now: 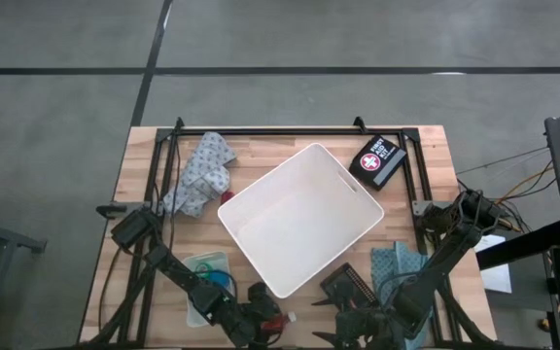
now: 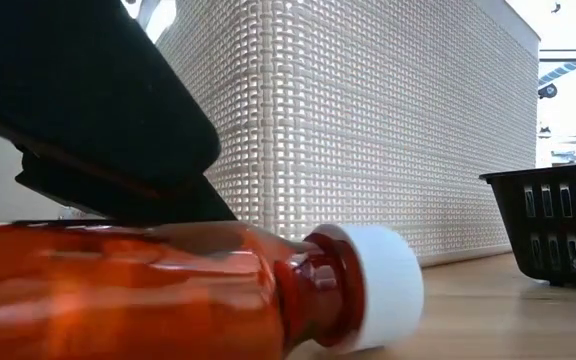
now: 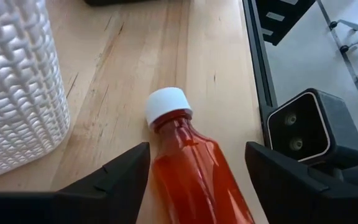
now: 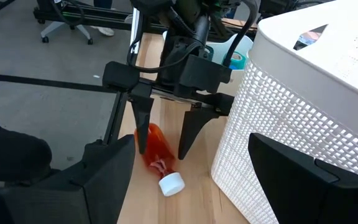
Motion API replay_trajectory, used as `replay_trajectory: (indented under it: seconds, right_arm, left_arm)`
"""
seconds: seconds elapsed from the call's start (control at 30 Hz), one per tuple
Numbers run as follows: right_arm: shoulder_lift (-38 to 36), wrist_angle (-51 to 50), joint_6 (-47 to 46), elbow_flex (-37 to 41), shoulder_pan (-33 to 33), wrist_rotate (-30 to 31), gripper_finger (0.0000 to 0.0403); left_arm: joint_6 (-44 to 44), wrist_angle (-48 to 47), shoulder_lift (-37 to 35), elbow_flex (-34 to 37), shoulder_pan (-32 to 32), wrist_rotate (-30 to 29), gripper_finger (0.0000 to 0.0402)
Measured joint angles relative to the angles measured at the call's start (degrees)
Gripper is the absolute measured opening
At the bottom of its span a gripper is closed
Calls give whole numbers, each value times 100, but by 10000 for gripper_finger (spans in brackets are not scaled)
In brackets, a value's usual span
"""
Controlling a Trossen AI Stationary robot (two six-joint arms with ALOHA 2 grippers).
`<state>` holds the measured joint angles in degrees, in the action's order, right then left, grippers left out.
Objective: Pick & place medical supplies in basket/bin
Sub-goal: Put the bottom orange bottle into the black basket
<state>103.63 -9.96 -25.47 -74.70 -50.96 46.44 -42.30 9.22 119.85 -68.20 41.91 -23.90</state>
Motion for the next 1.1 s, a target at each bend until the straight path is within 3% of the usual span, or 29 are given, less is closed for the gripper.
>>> replay_trajectory:
  seconds: [0.3, 0.5, 0.87, 1.1]
  right_arm:
    - [0, -2, 0, 0, -2, 2, 311]
    - [0, 1, 0, 0, -2, 0, 311]
    - [0, 3, 0, -1, -2, 0, 311]
    - [0, -1, 0, -2, -2, 0, 311]
  left_arm:
    - [-155, -10, -36, -4, 4, 6, 271]
    - [-63, -280, -448, -4, 70, -6, 271]
    - [1969, -1020, -2084, 131, 317, -244, 271]
    - [2785, -527, -3470, 1105, 329, -246, 271]
